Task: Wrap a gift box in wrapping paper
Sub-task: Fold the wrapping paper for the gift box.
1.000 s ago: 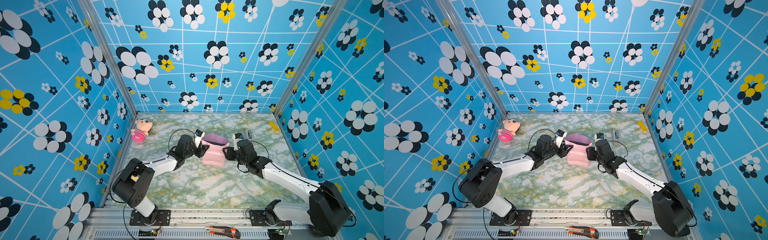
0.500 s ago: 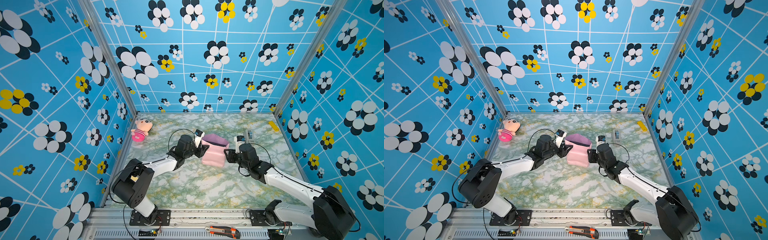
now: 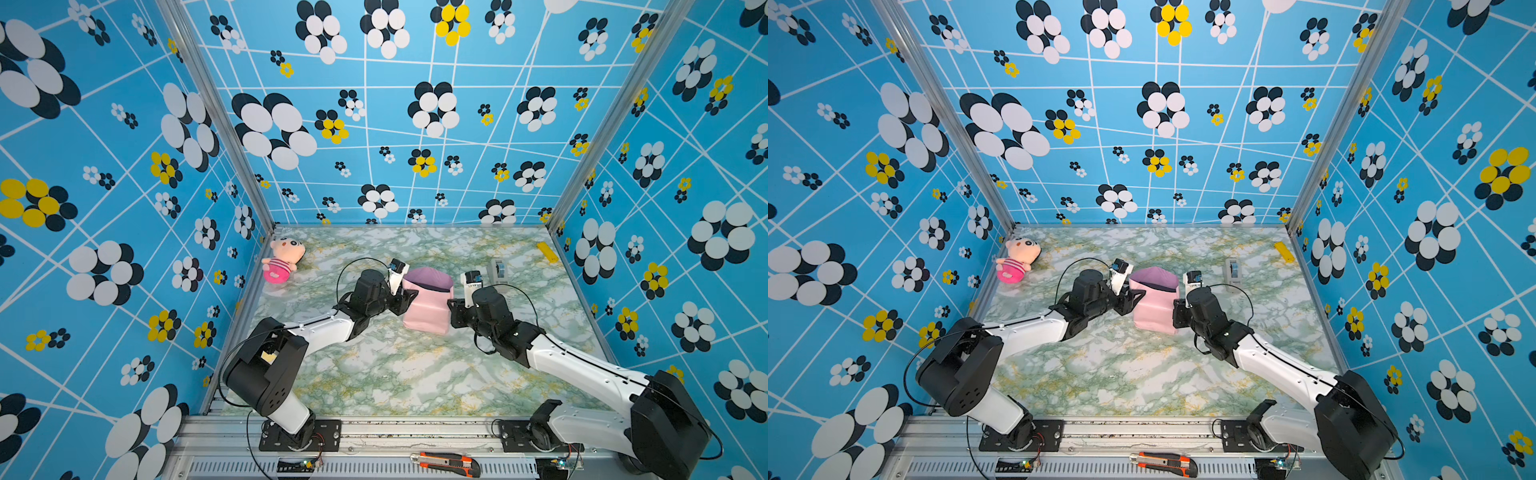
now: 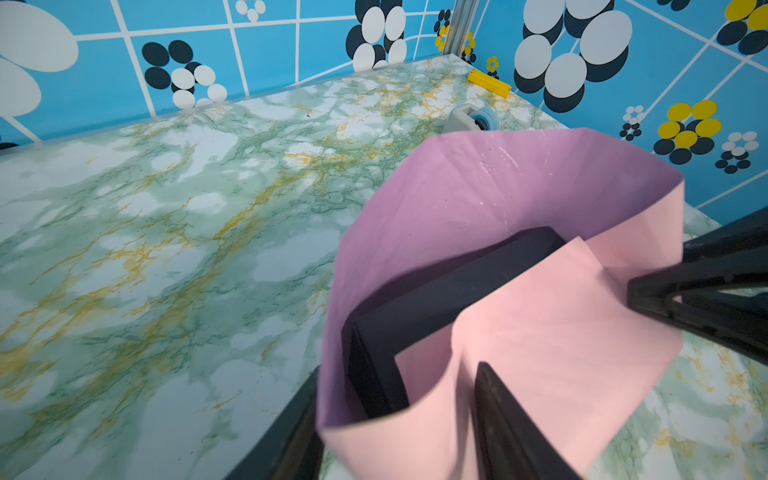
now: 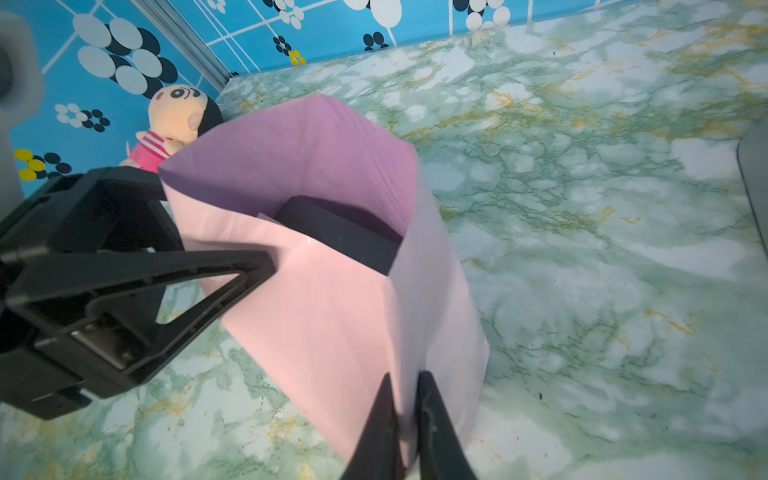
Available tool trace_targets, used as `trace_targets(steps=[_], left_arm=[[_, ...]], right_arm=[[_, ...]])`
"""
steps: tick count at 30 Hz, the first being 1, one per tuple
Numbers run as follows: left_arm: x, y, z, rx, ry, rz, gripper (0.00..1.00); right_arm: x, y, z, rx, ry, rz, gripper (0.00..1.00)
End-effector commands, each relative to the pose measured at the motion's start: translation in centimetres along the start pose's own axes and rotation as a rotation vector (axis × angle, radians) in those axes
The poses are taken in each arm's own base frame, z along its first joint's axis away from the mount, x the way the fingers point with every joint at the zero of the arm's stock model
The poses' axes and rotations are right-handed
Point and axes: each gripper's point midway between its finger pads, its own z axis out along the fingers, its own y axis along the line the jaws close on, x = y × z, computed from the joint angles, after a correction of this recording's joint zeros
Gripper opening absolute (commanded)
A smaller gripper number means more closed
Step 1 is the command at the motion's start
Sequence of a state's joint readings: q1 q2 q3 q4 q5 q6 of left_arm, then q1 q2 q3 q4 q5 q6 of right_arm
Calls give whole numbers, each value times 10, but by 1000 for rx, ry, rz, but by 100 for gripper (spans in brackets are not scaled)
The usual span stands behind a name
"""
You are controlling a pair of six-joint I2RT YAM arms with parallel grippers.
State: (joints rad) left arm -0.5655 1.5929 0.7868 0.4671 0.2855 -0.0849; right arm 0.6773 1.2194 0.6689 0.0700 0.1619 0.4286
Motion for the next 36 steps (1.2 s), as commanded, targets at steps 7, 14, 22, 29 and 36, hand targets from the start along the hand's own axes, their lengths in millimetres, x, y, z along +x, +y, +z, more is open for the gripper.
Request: trace_targets(steps=[7,14,22,29,36], left_arm=[[57,14,-2,-74,190,-19,57],[57,14,-2,-74,192,-17,57],[56,15,-3,-77,188,-16,57],[55,14,-3,-78,187,-14,57],[55,12,-4,-72,182,-22,57]], right_arm=[[3,27,13,-68,42,-90,21],[0,29,6,-79,42,-88,30],[4,45,8,-188,59,-53,29],[-2,41,13,-207,75,16,27],[1,34,27,-240,141,129,26]])
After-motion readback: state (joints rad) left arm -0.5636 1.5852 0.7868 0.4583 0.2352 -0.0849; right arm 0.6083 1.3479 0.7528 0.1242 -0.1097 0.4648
